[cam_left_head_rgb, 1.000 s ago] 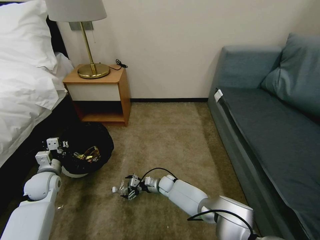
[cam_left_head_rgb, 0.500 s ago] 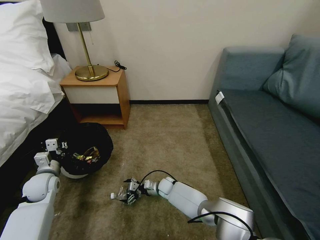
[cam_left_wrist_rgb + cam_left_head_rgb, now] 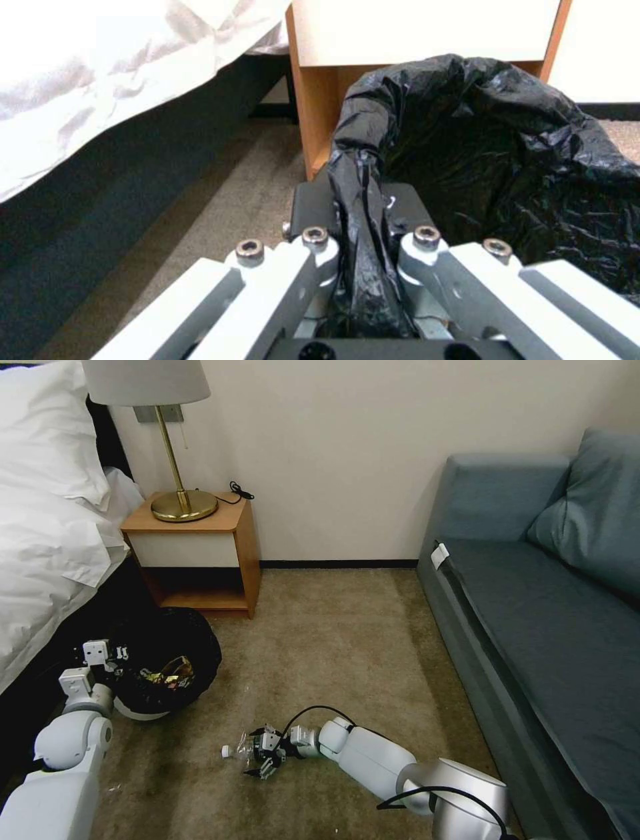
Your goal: Pick up the trash bin, then pick up the garbage on the floor and place it into the trash bin.
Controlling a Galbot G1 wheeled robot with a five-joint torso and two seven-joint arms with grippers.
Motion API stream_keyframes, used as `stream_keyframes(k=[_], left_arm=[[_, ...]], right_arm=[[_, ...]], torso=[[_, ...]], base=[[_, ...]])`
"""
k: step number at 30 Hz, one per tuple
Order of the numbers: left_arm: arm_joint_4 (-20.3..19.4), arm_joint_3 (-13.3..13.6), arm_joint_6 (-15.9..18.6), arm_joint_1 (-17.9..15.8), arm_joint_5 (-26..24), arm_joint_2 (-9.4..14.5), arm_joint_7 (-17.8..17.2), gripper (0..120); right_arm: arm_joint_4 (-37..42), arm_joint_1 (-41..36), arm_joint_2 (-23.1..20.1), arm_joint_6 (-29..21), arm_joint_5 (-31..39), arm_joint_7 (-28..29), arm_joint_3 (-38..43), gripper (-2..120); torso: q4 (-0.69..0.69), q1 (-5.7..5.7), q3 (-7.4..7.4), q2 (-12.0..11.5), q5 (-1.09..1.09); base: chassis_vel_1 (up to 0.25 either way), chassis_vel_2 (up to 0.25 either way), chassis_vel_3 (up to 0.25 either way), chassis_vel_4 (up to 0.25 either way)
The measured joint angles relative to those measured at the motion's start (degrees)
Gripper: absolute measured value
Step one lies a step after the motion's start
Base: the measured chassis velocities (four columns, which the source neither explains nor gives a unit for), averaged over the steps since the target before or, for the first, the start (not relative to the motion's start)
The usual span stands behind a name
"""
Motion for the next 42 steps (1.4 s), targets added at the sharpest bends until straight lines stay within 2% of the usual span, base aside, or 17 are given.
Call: stream_keyframes(k=[6,9,12,14,15,17,20,21,22,23,30,35,42], left_arm=[[-0.69,-0.06,0.18,0.55,-0.10,0.09,-0.15,6],[-1.02,-0.15,0.27,0.93,-0.16,0.12,-0.21,6],[-1.07,-0.18,0.27,1.00,-0.17,0.12,-0.21,6],[-1.27,-0.34,0.28,1.35,-0.18,0.12,-0.22,6],[-1.27,-0.34,0.28,1.35,-0.18,0.12,-0.22,6],[-1.39,-0.43,0.28,1.65,-0.18,0.11,-0.22,6],[-1.48,-0.49,0.29,1.86,-0.17,0.09,-0.22,6],[-1.61,-0.56,0.28,2.11,-0.16,0.03,-0.21,6],[-1.61,-0.56,0.28,2.11,-0.16,0.03,-0.21,6],[-1.82,-0.58,0.28,2.34,-0.13,-0.03,-0.22,6],[-2.50,-0.58,0.28,2.79,-0.15,0.17,-0.24,6],[-2.91,-0.35,0.48,2.83,-0.67,0.69,-0.51,6],[-4.25,1.44,1.84,1.22,-3.76,3.17,-1.97,6]], right_arm=[[-0.88,-0.22,0.00,-0.22,-1.50,0.21,1.61,99],[-1.48,-0.54,0.00,-0.22,-2.19,0.07,2.49,89],[-1.55,-0.62,0.00,-0.22,-2.25,0.05,2.62,86],[-1.74,-0.88,0.00,-0.33,-2.26,-0.17,2.97,73],[-1.74,-0.88,0.00,-0.33,-2.26,-0.17,2.97,73],[-1.84,-0.97,0.00,-0.37,-2.26,-0.29,3.22,64],[-1.85,-1.02,0.00,-0.42,-2.25,-0.31,3.43,57],[-1.85,-1.06,0.00,-0.42,-2.29,-0.31,3.60,47],[-1.85,-1.06,0.00,-0.42,-2.29,-0.31,3.60,47],[-1.81,-1.11,0.00,-0.37,-2.36,-0.31,3.79,40],[-1.12,-1.79,0.00,0.18,-2.94,-0.47,5.36,24],[-0.69,-2.00,0.00,1.54,-4.24,-0.83,7.96,23],[2.21,-0.84,-0.01,4.14,-7.09,-1.54,15.85,23]], torso=[[0.00,0.00,0.00,0.00,0.00],[0.00,0.00,0.00,0.00,0.00],[0.00,0.00,0.00,0.00,0.00],[0.00,0.00,0.00,0.00,0.00],[0.00,0.00,0.00,0.00,0.00],[0.00,0.00,0.00,0.00,0.00],[0.00,0.00,0.00,0.00,0.00],[0.00,0.00,-0.01,0.00,0.00],[0.00,0.00,-0.01,0.00,0.00],[0.00,0.00,0.00,0.00,0.00],[0.00,0.00,0.00,0.00,0.00],[0.01,0.00,0.00,0.00,0.00],[-0.01,0.00,0.00,0.00,0.00]], base=[[0.000,0.000,0.000,0.000],[0.000,0.000,0.000,0.000],[0.000,0.000,0.000,0.000],[0.000,0.000,0.000,0.000],[0.000,0.000,0.000,0.000],[0.000,0.000,0.000,0.000],[0.000,0.000,0.000,0.000],[0.000,0.000,0.000,0.000],[0.000,0.000,0.000,0.000],[0.000,0.000,0.000,0.000],[0.000,0.000,0.000,0.000],[0.000,0.000,0.000,0.000],[0.000,0.000,0.000,0.000]])
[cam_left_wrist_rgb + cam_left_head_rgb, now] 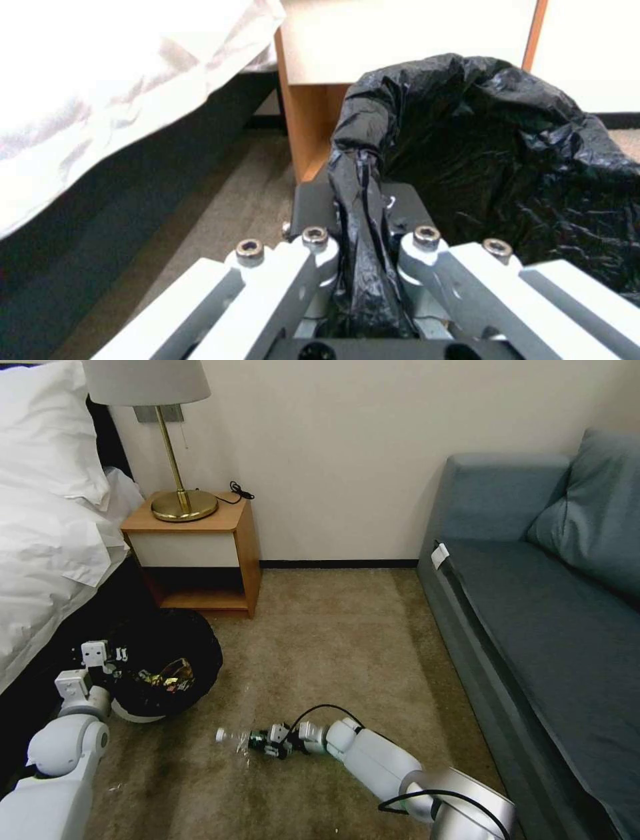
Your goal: Pick up the trash bin, then pick up the garbage on the floor and place it into the trash bin.
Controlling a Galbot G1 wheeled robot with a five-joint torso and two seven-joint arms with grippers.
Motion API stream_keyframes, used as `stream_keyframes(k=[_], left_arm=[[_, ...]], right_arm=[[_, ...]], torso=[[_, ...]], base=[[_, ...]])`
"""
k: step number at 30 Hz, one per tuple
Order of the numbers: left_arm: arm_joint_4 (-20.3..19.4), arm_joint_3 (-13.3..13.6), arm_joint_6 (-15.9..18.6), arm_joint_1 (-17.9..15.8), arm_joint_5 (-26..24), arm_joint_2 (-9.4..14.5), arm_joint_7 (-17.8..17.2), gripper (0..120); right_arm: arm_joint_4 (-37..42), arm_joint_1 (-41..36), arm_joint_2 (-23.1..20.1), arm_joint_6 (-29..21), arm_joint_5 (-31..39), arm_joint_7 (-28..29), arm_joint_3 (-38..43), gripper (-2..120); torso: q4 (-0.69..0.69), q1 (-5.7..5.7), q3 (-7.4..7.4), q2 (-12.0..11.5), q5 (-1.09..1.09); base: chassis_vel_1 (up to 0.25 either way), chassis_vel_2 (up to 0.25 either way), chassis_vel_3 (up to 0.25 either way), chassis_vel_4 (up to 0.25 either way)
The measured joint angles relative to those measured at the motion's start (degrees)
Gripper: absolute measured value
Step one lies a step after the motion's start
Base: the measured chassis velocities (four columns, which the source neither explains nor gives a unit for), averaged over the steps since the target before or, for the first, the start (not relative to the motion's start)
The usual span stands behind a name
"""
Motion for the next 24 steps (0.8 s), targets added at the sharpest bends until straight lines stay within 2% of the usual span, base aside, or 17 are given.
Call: stream_keyframes(k=[11,19,24], left_arm=[[0.33,2.07,0.40,-1.96,-1.64,1.67,-0.62,6],[0.93,3.64,0.40,-3.85,-2.36,2.31,-1.07,6],[1.07,5.01,0.83,-4.63,-3.04,2.71,-1.01,5]], right_arm=[[4.89,2.67,0.01,-0.19,-1.14,2.28,6.30,23],[5.19,5.30,-0.09,-0.50,-1.76,2.75,12.04,23],[4.26,7.05,-1.62,-0.44,-2.09,3.01,15.64,23]], torso=[[0.01,0.00,0.00,0.00,0.00],[0.02,0.00,0.00,0.00,0.00],[0.00,0.00,0.00,0.00,-0.02]], base=[[0.000,0.000,0.000,0.000],[0.000,0.000,0.000,0.000],[0.000,0.000,0.000,0.000]])
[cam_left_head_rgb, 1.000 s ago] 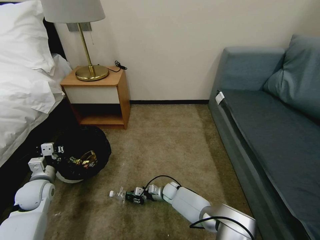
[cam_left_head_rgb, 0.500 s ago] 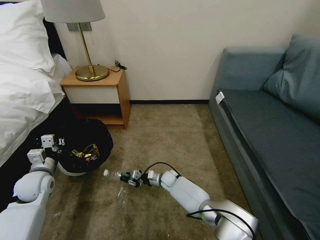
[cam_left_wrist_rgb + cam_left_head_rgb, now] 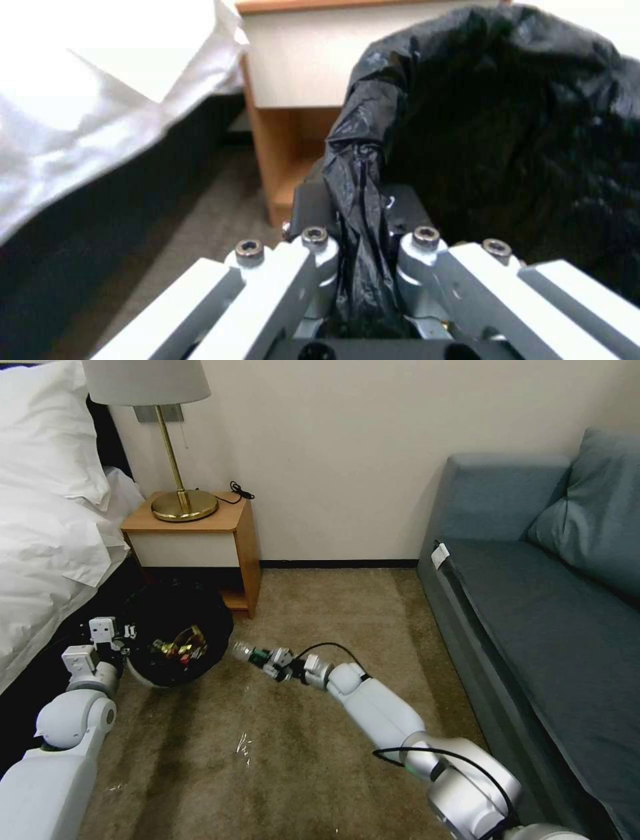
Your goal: Pick up the trash bin, then pick up the garbage on the floor and place it into the trash bin.
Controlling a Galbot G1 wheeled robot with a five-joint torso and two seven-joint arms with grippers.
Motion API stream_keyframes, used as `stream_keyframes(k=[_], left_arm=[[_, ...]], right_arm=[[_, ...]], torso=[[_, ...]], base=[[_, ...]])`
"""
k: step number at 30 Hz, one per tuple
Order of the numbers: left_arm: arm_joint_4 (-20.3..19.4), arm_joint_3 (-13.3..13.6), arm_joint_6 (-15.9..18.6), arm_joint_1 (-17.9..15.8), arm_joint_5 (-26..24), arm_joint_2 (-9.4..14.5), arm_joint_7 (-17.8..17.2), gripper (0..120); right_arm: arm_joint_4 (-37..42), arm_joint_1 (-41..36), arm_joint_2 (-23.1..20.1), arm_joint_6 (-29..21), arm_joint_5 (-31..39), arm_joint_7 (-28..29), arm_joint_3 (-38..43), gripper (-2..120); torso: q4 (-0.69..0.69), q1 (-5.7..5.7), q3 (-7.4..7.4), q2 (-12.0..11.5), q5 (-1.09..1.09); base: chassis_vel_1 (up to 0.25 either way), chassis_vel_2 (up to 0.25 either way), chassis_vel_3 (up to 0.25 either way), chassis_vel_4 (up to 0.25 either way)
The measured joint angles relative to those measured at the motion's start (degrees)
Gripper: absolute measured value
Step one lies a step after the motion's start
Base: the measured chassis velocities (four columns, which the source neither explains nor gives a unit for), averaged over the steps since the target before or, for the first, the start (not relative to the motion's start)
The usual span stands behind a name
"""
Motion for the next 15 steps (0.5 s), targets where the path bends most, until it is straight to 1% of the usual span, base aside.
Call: stream_keyframes(k=[2,4,12,14,15], left_arm=[[0.01,0.30,0.03,-0.49,-0.40,0.37,-0.16,5],[0.07,0.41,0.03,-0.64,-0.55,0.52,-0.23,5],[0.31,0.86,0.03,-0.75,-0.65,0.73,-0.23,5],[0.24,1.07,0.03,-0.73,-0.65,0.73,-0.22,5],[0.22,1.19,0.03,-0.72,-0.65,0.73,-0.22,5]], right_arm=[[-0.97,0.54,-1.20,0.08,-0.51,-0.03,1.81,23],[-1.44,0.66,-1.77,0.13,-0.60,-0.03,2.85,23],[-1.32,1.55,-2.26,0.14,-0.41,0.23,7.32,23],[0.35,2.20,-2.62,-0.36,0.79,0.50,7.86,23],[2.76,2.44,-3.18,-1.57,2.65,0.86,7.31,23]], torso=[[-0.01,0.00,0.00,0.00,0.04],[0.01,0.00,0.00,0.00,0.03],[0.02,0.00,0.00,0.00,0.03],[0.02,0.00,0.00,0.00,0.04],[0.01,0.00,0.00,0.00,0.03]], base=[[0.000,0.000,0.000,0.000],[0.000,0.000,0.000,0.000],[0.000,0.000,0.000,0.000],[0.000,0.000,0.000,0.000],[0.000,0.000,0.000,0.000]])
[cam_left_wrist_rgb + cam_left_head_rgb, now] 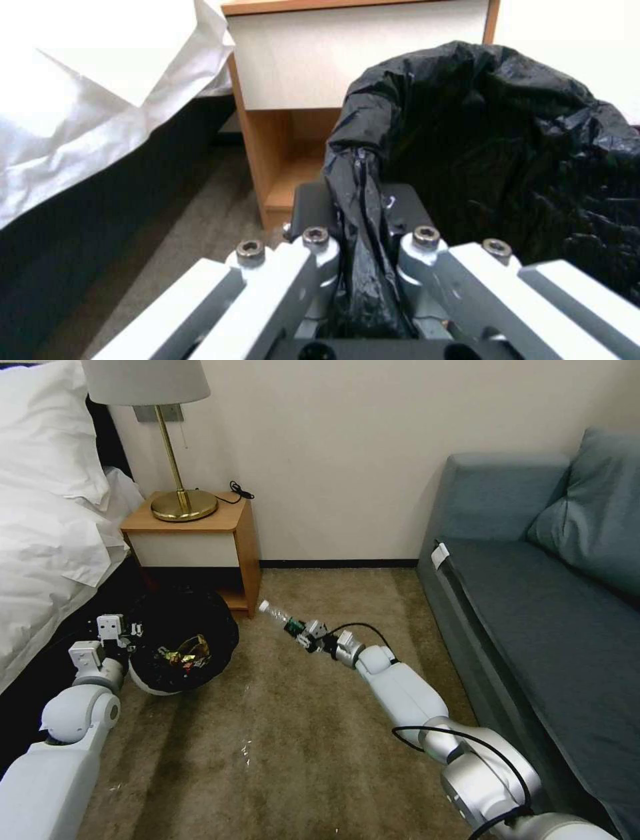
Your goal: Pick up the trash bin, then pick up the garbage on the floor and place it into the trash bin.
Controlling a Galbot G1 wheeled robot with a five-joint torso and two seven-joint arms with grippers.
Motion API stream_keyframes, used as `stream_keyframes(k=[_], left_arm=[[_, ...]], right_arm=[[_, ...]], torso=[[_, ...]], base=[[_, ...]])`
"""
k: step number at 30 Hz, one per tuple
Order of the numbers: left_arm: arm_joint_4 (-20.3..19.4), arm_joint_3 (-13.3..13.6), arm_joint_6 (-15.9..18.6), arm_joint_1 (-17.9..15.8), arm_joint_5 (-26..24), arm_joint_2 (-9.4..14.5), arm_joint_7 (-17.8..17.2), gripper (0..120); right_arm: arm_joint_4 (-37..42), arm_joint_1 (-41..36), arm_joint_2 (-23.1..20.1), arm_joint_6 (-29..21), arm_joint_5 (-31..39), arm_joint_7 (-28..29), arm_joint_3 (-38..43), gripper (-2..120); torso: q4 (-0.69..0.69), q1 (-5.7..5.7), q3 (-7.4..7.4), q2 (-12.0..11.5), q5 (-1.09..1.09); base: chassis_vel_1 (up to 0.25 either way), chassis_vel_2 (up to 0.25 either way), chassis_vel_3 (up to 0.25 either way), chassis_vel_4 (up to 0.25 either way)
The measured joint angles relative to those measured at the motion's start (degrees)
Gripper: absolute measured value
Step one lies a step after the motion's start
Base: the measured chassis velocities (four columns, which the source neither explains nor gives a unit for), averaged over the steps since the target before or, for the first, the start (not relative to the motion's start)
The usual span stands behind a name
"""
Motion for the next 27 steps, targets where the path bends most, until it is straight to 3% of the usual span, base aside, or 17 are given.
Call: stream_keyframes(k=[7,9,10,16,21,27], left_arm=[[-0.25,-0.03,-0.02,0.19,0.01,-0.32,-0.01,5],[-0.59,-1.00,-0.06,0.82,0.02,-0.53,-0.01,5],[-0.93,-2.00,-0.08,1.39,0.02,-0.77,-0.02,5],[-1.20,-2.74,-0.31,1.48,-0.50,-1.17,-0.13,5],[-1.24,-3.14,-0.82,1.51,-1.06,-1.26,-0.08,5],[-1.42,-4.17,-1.31,2.04,-1.74,-1.01,0.10,5]], right_arm=[[10.45,1.54,-1.28,-5.79,10.48,2.76,-7.02,23],[12.44,2.53,-0.33,-7.00,13.79,3.64,-9.08,23],[15.31,3.30,1.06,-8.95,18.13,4.94,-11.41,23],[22.52,3.46,4.69,-14.84,29.80,10.90,-17.23,23],[23.03,2.33,4.88,-16.39,32.87,13.69,-18.88,23],[22.13,-0.47,4.88,-16.47,32.82,15.24,-19.85,23]], torso=[[-0.03,0.00,0.00,0.00,-0.02],[-0.02,0.00,0.00,0.00,-0.02],[0.05,0.00,-0.01,0.00,-0.01],[0.05,-0.01,-0.01,0.00,-0.02],[-0.03,0.00,-0.01,0.00,-0.02],[0.01,0.00,-0.01,0.00,-0.01]], base=[[0.000,0.000,0.000,0.000],[0.000,0.000,0.000,0.000],[0.000,0.000,0.000,0.000],[0.000,0.000,0.000,0.000],[0.000,0.000,0.000,0.000],[0.000,0.000,0.000,0.000]])
